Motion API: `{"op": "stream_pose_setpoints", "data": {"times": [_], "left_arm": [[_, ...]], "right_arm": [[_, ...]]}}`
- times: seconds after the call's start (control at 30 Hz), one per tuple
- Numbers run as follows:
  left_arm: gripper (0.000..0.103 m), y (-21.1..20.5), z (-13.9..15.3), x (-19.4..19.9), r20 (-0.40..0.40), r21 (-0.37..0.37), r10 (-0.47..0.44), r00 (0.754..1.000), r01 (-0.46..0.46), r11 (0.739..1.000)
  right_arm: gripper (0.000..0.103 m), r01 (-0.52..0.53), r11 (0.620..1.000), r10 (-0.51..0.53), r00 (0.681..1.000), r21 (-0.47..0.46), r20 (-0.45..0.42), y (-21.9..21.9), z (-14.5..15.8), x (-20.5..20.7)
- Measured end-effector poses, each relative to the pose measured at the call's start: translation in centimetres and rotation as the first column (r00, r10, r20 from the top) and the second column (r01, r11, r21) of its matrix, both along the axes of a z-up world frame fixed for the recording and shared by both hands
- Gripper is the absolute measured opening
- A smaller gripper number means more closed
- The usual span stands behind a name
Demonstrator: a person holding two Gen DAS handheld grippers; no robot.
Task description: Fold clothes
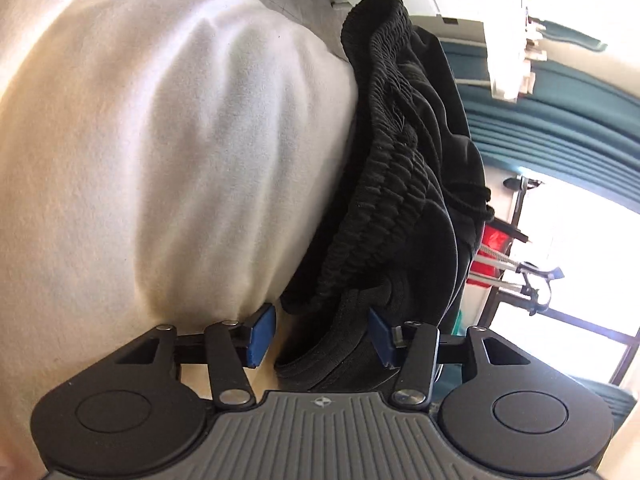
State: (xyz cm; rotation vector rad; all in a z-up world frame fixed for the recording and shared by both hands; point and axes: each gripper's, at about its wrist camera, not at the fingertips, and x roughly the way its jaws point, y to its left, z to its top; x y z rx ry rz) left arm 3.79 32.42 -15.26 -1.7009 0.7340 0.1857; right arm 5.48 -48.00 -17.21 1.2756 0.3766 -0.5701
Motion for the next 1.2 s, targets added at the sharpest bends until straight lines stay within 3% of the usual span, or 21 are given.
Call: {"op": "stream_pose_setpoints", "data": {"times": [0.17, 0.3, 0.43, 0.53, 0.57, 0.8, 1.03, 1.2], "left_arm": [[0.055, -0.5, 0.0, -1.0, 0.022, -0.011, 0.066, 0.998, -0.066, 0.998], [0.057, -0.9, 0.7, -1.1, 0.02, 0.029, 0.039, 0.999, -0.039, 0.999], [0.061, -0.9, 0.7, -1.0, 0.027, 0.004, 0.033, 0.999, -0.033, 0.999], [0.079, -0.5, 1.2, -0.1, 0.068, 0.016, -0.07, 0.995, 0.069, 0.998], [0.084, -0.3, 1.4, 0.3, 0.082, 0.024, -0.108, 0.991, 0.107, 0.994], [0.083, -0.5, 1.6, -0.1, 0.082, 0.009, -0.085, 0.993, 0.084, 0.996], [0.082, -0.9, 0.8, 1.1, 0.053, 0.026, -0.052, 0.997, 0.05, 0.998], [0.072, -1.0, 0.6, 1.1, 0.018, 0.029, 0.014, 1.0, -0.015, 0.999]], "right_arm": [[0.007, 0.037, 0.999, -0.035, 0.998, -0.033, 0.053, -0.3, 0.6, 0.0], [0.007, 0.004, 0.982, 0.01, 0.997, -0.188, 0.075, 0.5, 3.3, 0.9], [0.007, 0.039, 0.944, 0.017, 0.986, -0.328, 0.168, 1.3, 6.5, 0.4], [0.007, 0.08, 0.927, -0.003, 0.979, -0.367, 0.204, 1.3, 8.0, 0.1], [0.007, 0.091, 0.926, -0.016, 0.979, -0.365, 0.204, 1.0, 8.1, -0.1], [0.007, 0.218, 0.932, -0.179, 0.971, -0.289, 0.158, -1.6, 6.6, -2.6], [0.007, 0.205, 0.948, -0.182, 0.977, -0.243, 0.111, -1.9, 5.0, -3.2], [0.007, 0.192, 0.966, -0.18, 0.98, -0.174, 0.085, -1.8, 4.0, -3.6]]}}
